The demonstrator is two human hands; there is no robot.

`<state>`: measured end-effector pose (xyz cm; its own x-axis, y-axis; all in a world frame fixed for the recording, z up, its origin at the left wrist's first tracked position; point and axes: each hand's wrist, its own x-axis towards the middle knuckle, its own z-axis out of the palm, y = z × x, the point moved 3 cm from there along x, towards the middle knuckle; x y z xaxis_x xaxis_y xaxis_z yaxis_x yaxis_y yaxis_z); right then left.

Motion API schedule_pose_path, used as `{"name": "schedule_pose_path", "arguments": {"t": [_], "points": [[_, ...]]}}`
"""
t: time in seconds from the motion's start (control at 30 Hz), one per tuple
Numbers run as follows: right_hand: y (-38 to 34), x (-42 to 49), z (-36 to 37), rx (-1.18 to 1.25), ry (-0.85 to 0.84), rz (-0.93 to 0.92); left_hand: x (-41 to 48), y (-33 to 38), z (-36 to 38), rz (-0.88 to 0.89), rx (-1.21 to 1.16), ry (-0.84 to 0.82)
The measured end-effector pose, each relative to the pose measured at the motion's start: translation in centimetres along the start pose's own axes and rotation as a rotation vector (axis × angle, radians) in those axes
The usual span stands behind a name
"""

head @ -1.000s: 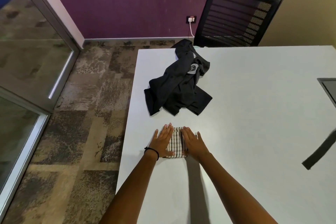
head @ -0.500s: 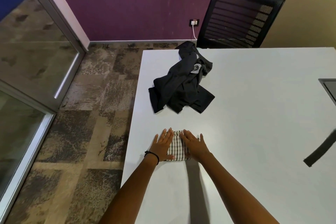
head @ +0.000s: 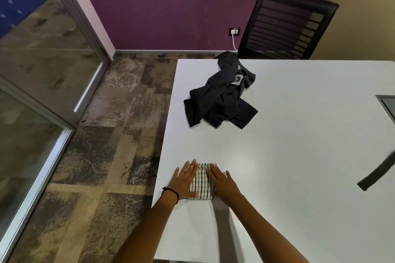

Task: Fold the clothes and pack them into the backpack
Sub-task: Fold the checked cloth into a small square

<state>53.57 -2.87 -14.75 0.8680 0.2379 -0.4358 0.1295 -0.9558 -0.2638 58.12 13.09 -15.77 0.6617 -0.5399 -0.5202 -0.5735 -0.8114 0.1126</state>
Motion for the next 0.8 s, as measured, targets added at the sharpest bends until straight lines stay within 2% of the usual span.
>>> {"name": "schedule_pose_path", "arguments": {"t": [0.17, 0.33, 0.53, 0.8], "points": [[-1.8, -0.9, 1.0, -0.007, -0.022, -0.039, -1.5, -1.9, 2.5, -0.066, -0.086, 0.040], [-2.8, -1.2, 0.8, 0.030, -0.009, -0.051, -4.4, -0.9, 1.0, 0.056, -0.060, 0.092], [-1.6, -1.6, -1.5, 0.191, 0.086, -0.110, -5.1, -1.2, -1.6, 0.078, -0.097, 0.129], [1.2, -1.5, -5.0, 0.257, 0.207, -0.096, -3.6, -1.4, -6.2, 0.022, -0.207, 0.207]]}}
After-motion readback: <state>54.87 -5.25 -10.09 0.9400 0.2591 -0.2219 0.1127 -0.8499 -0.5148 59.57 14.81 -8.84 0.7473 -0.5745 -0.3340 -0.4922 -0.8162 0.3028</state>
